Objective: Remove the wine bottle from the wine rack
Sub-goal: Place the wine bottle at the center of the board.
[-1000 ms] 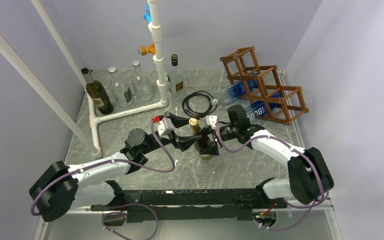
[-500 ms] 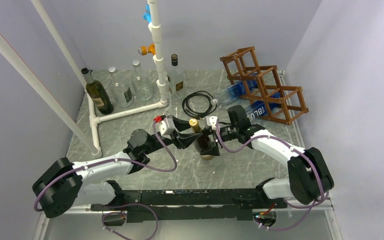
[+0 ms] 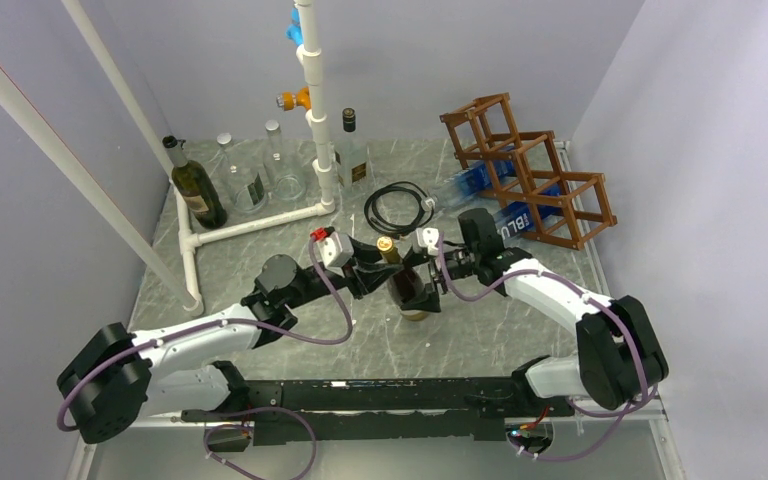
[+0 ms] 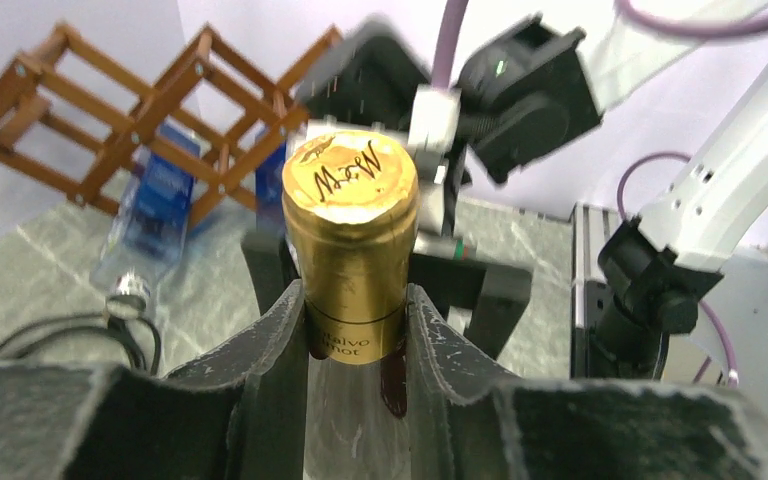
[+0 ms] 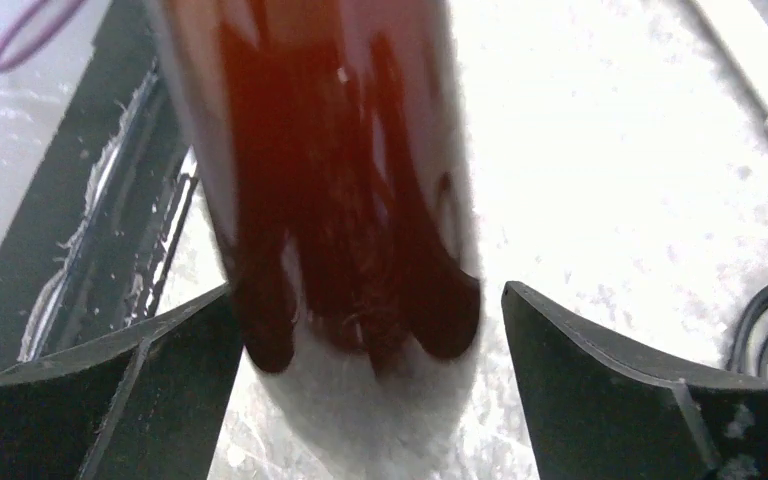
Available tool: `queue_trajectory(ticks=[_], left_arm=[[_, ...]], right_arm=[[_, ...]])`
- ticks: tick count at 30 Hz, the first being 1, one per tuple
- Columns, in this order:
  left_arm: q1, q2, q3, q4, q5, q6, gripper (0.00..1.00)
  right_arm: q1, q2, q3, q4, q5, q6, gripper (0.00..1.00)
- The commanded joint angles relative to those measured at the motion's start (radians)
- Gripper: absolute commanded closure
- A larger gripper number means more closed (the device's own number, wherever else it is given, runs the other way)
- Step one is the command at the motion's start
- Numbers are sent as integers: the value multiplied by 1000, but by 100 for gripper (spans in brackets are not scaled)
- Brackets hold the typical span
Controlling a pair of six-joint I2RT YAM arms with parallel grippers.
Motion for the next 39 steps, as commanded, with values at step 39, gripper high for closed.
queue_trajectory(ticks=[39], left_arm=[[372, -170, 393, -534, -144, 60, 100]], right_arm=[[-148, -123, 99, -72, -303, -159, 0]])
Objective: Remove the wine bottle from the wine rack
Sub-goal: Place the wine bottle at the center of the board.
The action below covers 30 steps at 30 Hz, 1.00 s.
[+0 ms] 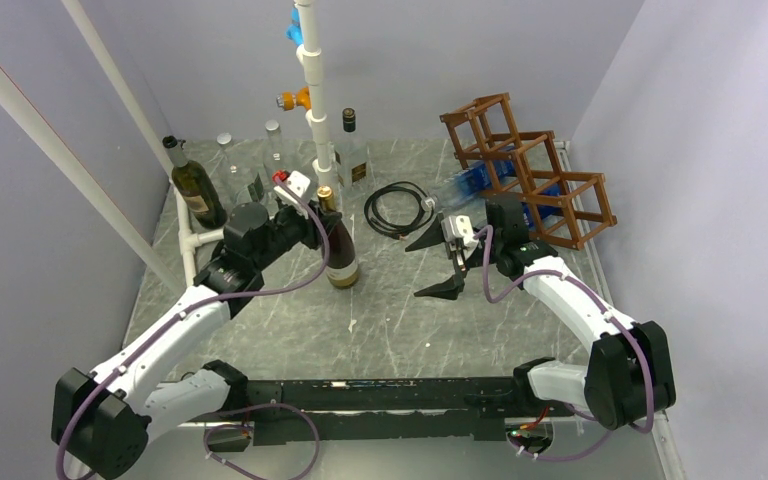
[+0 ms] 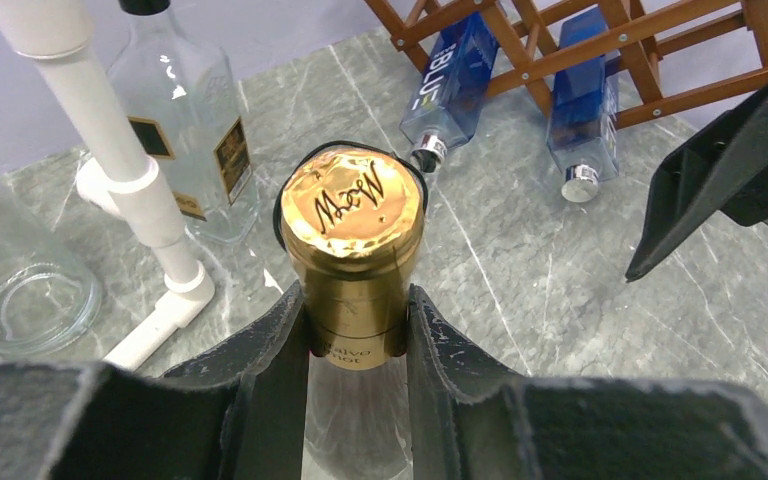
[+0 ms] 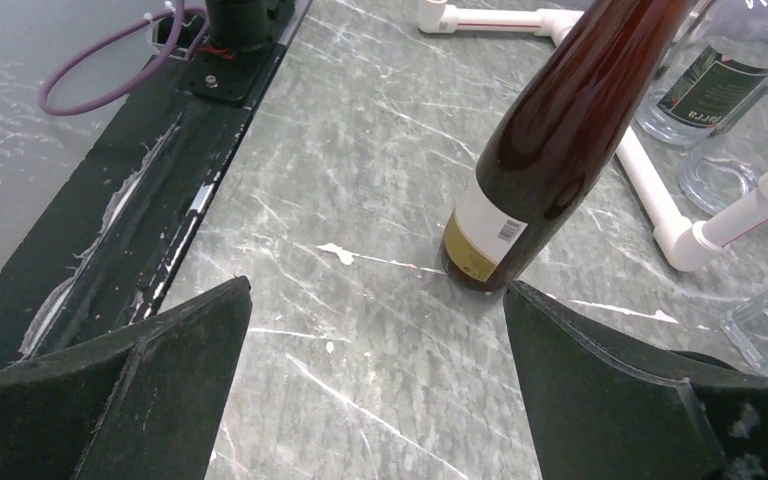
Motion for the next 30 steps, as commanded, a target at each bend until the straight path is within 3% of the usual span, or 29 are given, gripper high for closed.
queue_trajectory(ticks=[1, 30], left_arm=[[29, -32, 151, 183, 8, -13, 100], [251, -46, 233, 19, -23, -74, 100]], right_arm=[[-7, -21, 27, -5, -38, -55, 0], [-8, -13, 42, -89, -29, -144, 0]])
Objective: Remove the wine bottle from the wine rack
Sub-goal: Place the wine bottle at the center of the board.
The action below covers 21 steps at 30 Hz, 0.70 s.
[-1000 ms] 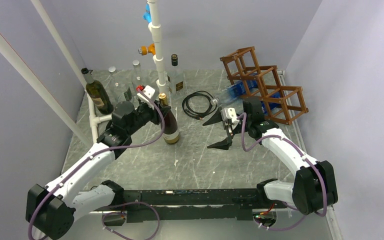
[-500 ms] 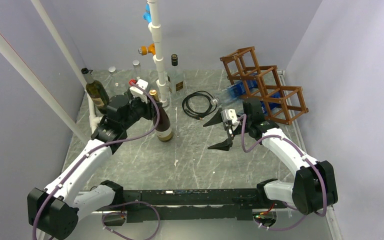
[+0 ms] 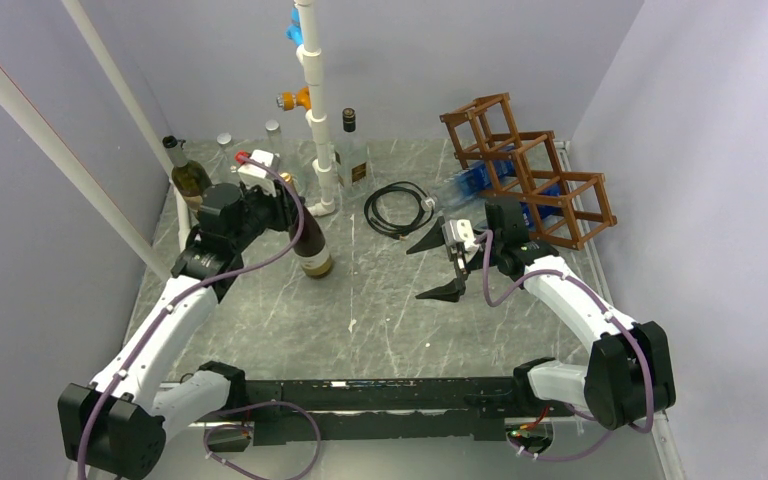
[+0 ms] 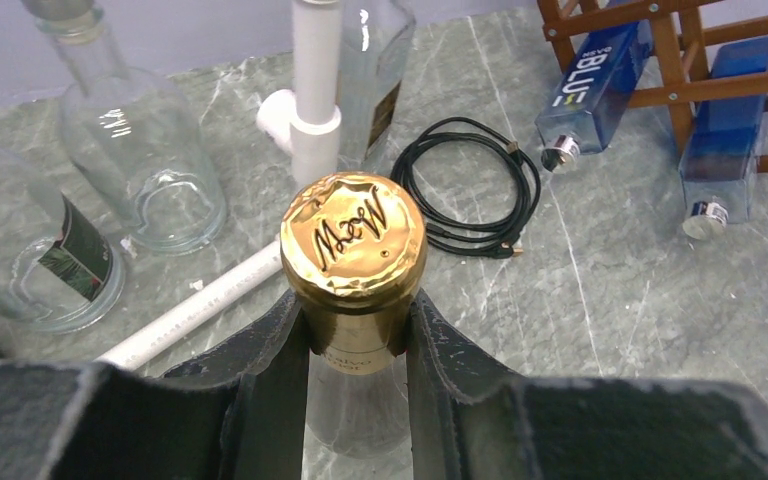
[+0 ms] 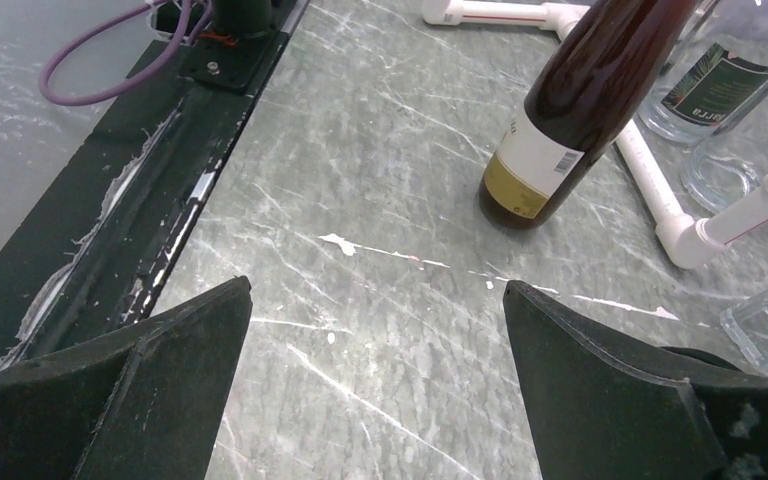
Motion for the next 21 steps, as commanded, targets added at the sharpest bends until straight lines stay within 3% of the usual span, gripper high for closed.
queue_trajectory(ticks=[1, 21], left_arm=[[40, -58, 123, 230, -4, -36, 100], [217, -67, 129, 201, -1, -73, 100]], right_arm=[[-3, -12, 37, -4, -30, -44, 0], [-3, -15, 44, -35, -20, -79, 0]])
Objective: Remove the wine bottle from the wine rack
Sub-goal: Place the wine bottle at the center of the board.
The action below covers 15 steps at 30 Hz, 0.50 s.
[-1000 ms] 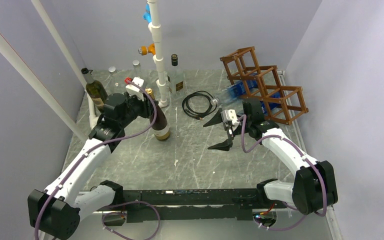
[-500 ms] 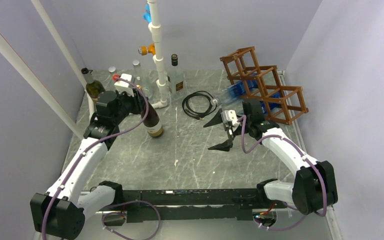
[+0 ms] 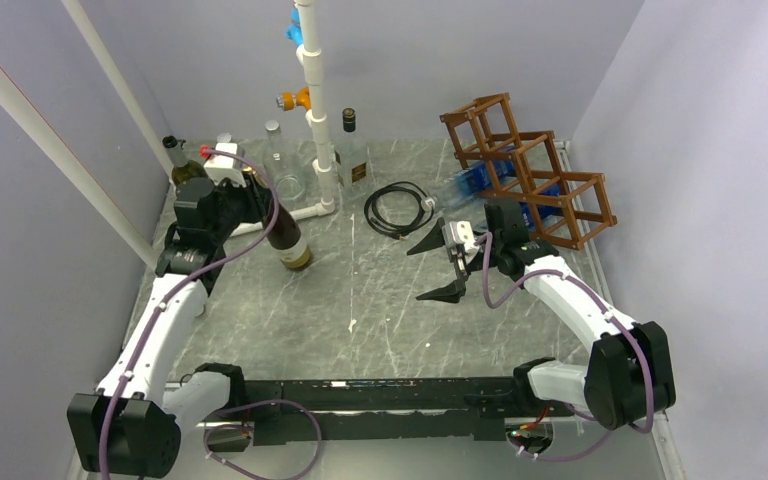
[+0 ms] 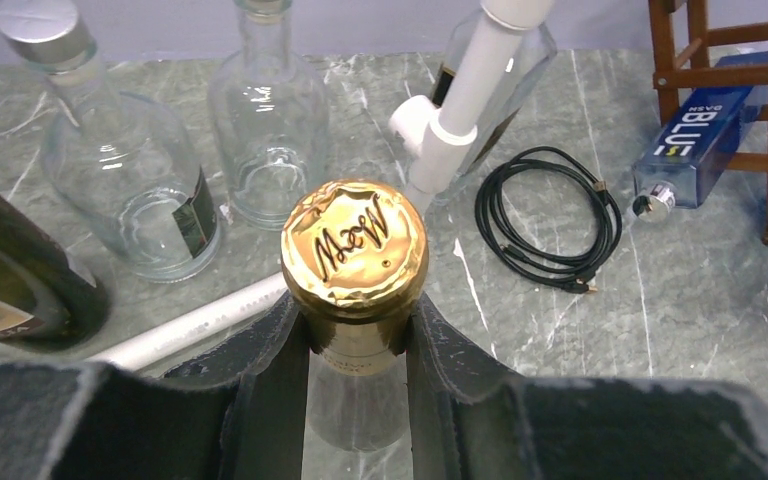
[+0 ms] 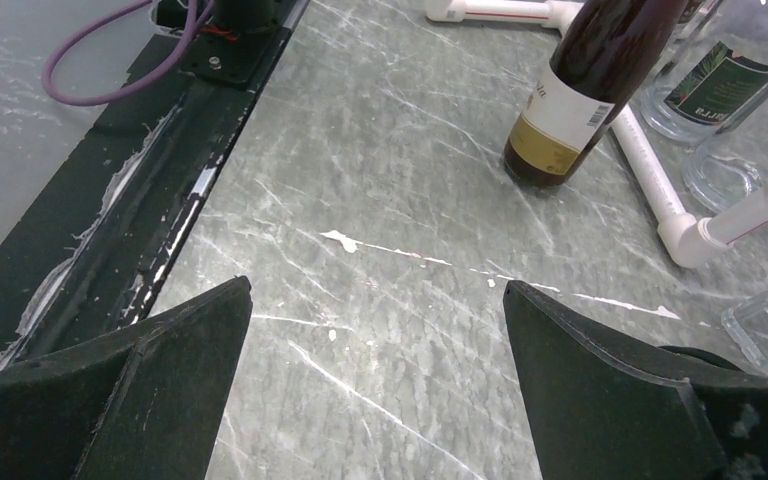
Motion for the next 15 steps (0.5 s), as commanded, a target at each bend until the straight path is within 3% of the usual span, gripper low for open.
queue_trajectory(ticks=[1, 15], left_arm=[[37, -67, 118, 227, -1, -35, 100], [153, -57, 140, 212, -39, -34, 100]], right_arm=[[-3, -16, 41, -3, -22, -45, 0], [-3, -18, 45, -20, -18, -62, 0]])
